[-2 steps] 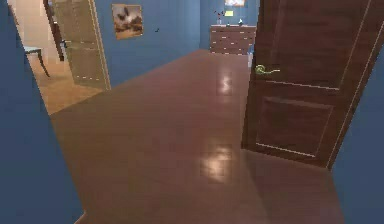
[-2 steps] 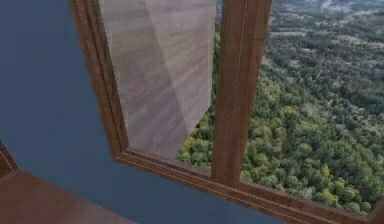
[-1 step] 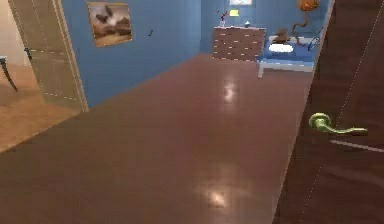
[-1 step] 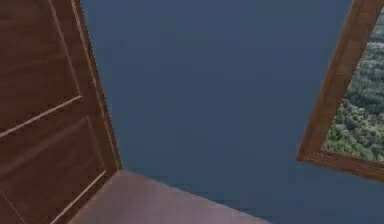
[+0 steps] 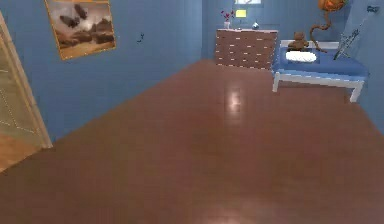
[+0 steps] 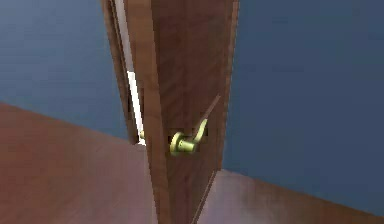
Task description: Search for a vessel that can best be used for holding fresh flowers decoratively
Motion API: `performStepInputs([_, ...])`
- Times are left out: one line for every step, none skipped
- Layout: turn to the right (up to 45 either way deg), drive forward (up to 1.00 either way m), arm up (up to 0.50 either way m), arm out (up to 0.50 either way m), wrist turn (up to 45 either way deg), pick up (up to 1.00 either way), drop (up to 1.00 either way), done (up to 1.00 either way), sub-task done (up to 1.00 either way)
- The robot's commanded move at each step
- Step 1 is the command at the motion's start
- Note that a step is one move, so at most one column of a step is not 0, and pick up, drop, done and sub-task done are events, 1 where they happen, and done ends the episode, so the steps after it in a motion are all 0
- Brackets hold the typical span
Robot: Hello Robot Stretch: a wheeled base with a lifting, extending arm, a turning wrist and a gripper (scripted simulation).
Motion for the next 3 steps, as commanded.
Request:
performStepInputs([12.0,0.00,0.00,0.00,0.0,0.00,0.00,0.00,0.00])
performStepInputs([0.0,1.00,0.00,0.00,0.0,0.00,0.00,0.00,0.00])
performStepInputs([0.0,1.00,0.00,0.00,0.0,0.00,0.00,0.00,0.00])
